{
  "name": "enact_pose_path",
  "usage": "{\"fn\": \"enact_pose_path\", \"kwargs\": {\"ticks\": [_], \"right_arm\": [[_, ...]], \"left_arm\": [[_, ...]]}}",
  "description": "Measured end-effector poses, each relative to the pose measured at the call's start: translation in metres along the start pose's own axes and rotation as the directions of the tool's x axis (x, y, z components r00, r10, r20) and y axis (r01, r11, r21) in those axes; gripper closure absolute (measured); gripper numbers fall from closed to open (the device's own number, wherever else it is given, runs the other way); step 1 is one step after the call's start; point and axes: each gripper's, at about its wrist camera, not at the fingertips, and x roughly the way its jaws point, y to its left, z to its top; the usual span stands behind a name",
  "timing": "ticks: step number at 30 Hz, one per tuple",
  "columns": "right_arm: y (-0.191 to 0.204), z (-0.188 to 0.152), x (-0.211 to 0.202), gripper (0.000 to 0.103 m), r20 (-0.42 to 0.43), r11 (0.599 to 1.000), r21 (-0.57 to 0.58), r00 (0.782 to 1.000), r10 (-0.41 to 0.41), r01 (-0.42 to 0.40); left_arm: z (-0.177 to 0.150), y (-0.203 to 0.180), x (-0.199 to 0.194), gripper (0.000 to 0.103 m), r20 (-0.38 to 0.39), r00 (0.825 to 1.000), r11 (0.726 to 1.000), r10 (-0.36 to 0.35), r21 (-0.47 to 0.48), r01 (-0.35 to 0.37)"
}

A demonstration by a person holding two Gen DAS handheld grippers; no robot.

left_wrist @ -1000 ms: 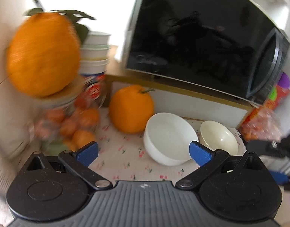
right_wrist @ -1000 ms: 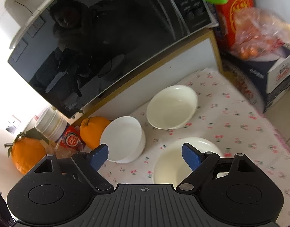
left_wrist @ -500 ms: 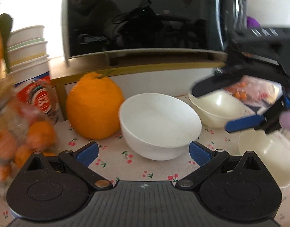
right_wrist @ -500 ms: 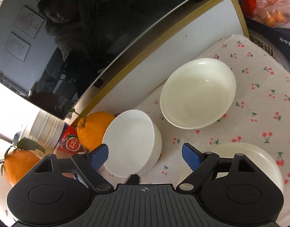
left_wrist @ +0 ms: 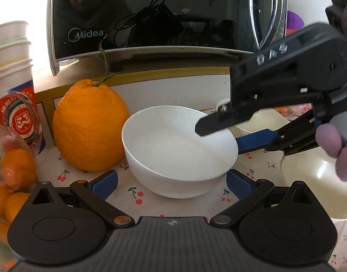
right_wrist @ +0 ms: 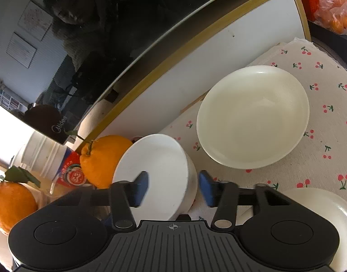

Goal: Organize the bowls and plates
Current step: 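Close the right gripper on the rim of the white bowl, then lift the white bowl with the right gripper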

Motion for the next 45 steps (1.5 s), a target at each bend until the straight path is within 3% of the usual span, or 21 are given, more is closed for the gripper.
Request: {"fn": "enact_pose_path", "kwargs": {"ticks": [6, 12, 21, 33, 45], "right_arm": [[0.000, -0.003, 0.003, 0.082, 0.019, 0.998, -0.045, 0.998, -0.052, 0.053], [-0.002, -0.005, 0.001, 0.090, 0.028, 0.995, -0.070, 0.997, -0.066, 0.068], [0.001, -0.008, -0.002, 0.090, 0.029, 0.994, -0.096, 0.998, -0.056, 0.058], [0.013, -0.007, -0.012, 0.090, 0.032, 0.992, -0.124, 0.999, -0.032, 0.036], [0.032, -0.007, -0.051, 0.090, 0.047, 0.990, -0.136, 0.999, -0.017, 0.024]], "left_arm": [[-0.005, 0.004, 0.003, 0.000, -0.040, 0.999, 0.999, -0.011, -0.043, 0.009], [-0.009, -0.001, -0.004, 0.000, -0.046, 0.999, 0.999, 0.000, -0.032, -0.001], [-0.006, -0.002, -0.004, 0.009, -0.007, 1.000, 1.000, -0.019, 0.012, 0.019], [-0.007, -0.003, -0.020, 0.009, 0.044, 0.999, 0.998, -0.026, 0.051, 0.024], [0.014, -0.012, -0.054, 0.009, 0.062, 0.998, 0.996, -0.025, 0.088, 0.019]]}}
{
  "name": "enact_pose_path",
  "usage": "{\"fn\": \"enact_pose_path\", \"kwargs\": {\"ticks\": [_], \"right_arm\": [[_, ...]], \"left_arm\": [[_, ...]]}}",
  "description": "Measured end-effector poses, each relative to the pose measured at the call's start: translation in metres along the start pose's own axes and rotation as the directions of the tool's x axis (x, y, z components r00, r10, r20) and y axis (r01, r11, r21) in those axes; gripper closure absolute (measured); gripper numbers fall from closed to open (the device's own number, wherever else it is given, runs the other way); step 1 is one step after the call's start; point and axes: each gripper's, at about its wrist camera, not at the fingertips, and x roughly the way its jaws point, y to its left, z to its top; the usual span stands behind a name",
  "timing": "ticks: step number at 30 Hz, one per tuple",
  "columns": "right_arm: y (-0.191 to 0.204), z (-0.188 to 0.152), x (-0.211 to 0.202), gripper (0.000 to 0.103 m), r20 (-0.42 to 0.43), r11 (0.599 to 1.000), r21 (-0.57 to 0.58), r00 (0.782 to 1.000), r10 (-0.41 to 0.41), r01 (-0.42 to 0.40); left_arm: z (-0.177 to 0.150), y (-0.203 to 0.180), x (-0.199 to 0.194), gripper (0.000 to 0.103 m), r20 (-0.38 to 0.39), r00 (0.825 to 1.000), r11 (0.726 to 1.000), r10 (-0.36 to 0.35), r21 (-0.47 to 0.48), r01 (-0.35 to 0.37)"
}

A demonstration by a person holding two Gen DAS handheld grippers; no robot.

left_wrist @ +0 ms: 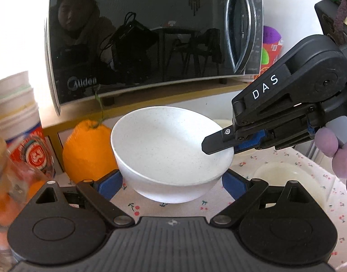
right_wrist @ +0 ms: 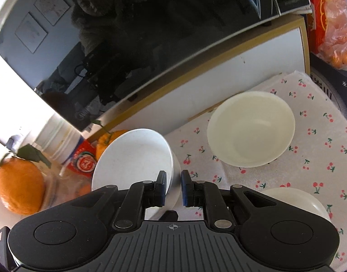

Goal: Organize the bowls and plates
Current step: 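Lift the white bowl with the right gripper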

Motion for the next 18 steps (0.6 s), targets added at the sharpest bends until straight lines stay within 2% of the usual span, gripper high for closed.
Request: {"fn": "enact_pose_path", "kwargs": {"ticks": [8, 18], "right_arm": [[0.006, -0.001, -0.043, 0.090, 0.015, 1.000, -0.007, 1.000, 0.004, -0.004], [-0.005, -0.020, -0.107, 0.090, 0.032, 1.000, -0.006, 0.999, -0.017, 0.017]], "left_arm": [[0.015, -0.016, -0.033, 0.009, 0.016, 1.000, 1.000, -0.014, -0.004, 0.014], [0.021, -0.051, -0.068, 0.009, 0.022, 0.998, 0.998, -0.056, -0.001, 0.056]]}}
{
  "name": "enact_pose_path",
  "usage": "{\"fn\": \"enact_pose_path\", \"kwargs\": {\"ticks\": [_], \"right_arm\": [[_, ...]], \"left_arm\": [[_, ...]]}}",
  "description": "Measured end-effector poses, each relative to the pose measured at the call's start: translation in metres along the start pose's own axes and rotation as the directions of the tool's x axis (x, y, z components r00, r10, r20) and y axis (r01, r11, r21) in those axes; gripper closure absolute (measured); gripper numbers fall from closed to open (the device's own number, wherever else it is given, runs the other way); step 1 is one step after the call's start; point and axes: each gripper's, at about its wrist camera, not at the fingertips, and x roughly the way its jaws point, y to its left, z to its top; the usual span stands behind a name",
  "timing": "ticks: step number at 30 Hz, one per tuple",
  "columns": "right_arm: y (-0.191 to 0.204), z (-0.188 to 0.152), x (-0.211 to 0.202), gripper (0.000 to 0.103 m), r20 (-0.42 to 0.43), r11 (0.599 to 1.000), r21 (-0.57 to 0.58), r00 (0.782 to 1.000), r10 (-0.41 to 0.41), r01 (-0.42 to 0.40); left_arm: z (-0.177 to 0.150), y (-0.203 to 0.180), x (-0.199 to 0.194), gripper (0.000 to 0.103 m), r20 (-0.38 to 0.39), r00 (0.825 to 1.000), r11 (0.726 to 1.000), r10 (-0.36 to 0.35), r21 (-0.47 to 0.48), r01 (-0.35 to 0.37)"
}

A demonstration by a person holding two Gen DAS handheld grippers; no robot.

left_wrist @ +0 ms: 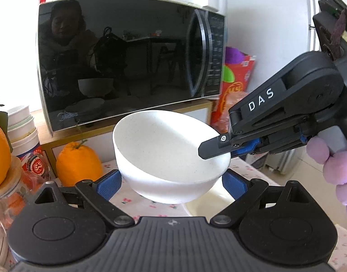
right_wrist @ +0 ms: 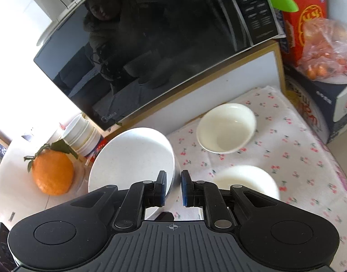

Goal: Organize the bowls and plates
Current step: 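Lift the white bowl with the right gripper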

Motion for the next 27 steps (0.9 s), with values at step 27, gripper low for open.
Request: {"fn": "enact_pose_path", "kwargs": {"ticks": [27], "right_arm": [[-0.064, -0.069, -0.110, 0.089, -0.006, 0.995, 0.021, 0.995, -0.101, 0.101]], "left_arm": [[-0.040, -0.107, -0.052, 0.009, -0.098, 0.990, 0.987, -0.106, 0.110, 0.117]]}}
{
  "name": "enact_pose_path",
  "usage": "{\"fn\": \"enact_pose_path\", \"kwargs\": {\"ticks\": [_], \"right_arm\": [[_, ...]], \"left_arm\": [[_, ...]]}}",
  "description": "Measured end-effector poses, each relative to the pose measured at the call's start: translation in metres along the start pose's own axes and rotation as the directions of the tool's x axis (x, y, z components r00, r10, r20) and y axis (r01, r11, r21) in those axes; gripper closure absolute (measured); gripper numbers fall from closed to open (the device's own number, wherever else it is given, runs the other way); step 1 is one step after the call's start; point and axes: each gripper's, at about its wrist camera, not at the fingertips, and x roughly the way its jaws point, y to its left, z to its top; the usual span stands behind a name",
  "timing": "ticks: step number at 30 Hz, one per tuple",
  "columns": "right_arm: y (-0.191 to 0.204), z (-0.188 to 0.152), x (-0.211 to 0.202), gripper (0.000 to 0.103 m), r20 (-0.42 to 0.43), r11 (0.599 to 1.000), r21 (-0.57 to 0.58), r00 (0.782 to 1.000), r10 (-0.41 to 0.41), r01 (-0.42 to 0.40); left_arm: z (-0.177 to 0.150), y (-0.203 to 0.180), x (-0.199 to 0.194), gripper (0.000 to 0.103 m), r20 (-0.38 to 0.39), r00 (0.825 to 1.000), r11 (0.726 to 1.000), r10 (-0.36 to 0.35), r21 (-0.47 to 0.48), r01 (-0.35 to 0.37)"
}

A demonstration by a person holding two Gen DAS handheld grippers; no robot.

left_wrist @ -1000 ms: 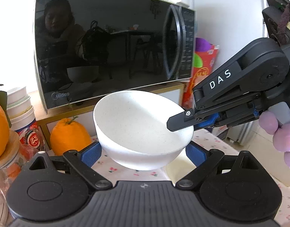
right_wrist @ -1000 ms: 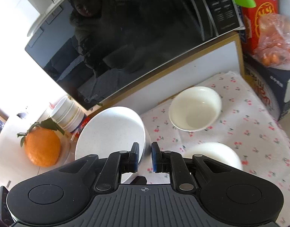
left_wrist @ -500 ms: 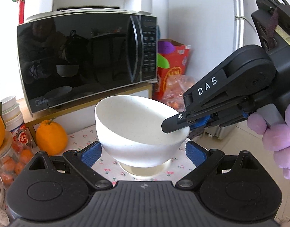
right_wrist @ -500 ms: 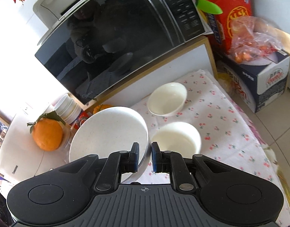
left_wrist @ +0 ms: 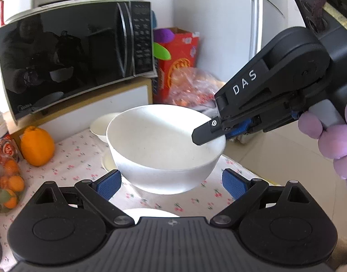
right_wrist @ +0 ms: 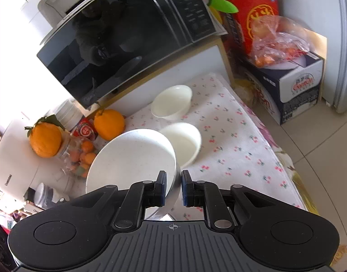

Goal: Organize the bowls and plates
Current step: 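Lift the white bowl with the right gripper, then lower the white bowl beside the plate stack and open the right gripper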

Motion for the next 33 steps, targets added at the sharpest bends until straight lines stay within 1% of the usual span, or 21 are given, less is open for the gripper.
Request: {"fn": "enact_pose_path", "kwargs": {"ticks": [2, 4, 6, 12, 17, 27, 33], "right_arm": [[-0.011, -0.006, -0.002, 0.089, -0.010, 1.000, 0.025, 1.000, 0.002, -0.002], [-0.021, -0.012, -0.002, 0.089, -0.046, 0.999, 0.048, 0.999, -0.006, 0.008], [-0.027, -0.016, -0.001, 0.089, -0.076, 0.999, 0.047, 0.997, -0.024, 0.027], [-0.038, -0.019, -0.003, 0.088, -0.099, 0.998, 0.028, 0.993, -0.059, 0.062], [-0.047, -0.022, 0.001, 0.088, -0.126, 0.997, 0.021, 0.989, -0.077, 0.080], [-0.068, -0.023, 0.009, 0.088, -0.193, 0.993, 0.045, 0.976, -0.100, 0.110], [-0.080, -0.024, 0.012, 0.088, -0.218, 0.990, 0.061, 0.969, -0.114, 0.130]], "left_arm": [[-0.002, -0.006, 0.002, 0.009, -0.018, 1.000, 1.000, -0.010, 0.010, 0.010], [-0.003, -0.012, 0.006, 0.009, -0.028, 0.999, 1.000, -0.015, 0.020, 0.015], [-0.005, -0.017, 0.011, 0.009, -0.042, 0.999, 0.999, -0.021, 0.032, 0.022], [-0.009, -0.025, 0.025, 0.009, -0.101, 0.995, 0.999, -0.027, 0.036, 0.030], [-0.008, -0.029, 0.034, 0.009, -0.139, 0.990, 0.999, -0.015, 0.047, 0.021], [-0.014, -0.046, 0.047, 0.009, -0.209, 0.978, 0.998, -0.003, 0.065, 0.017], [-0.019, -0.055, 0.053, 0.009, -0.247, 0.969, 0.993, 0.017, 0.117, 0.012]]}}
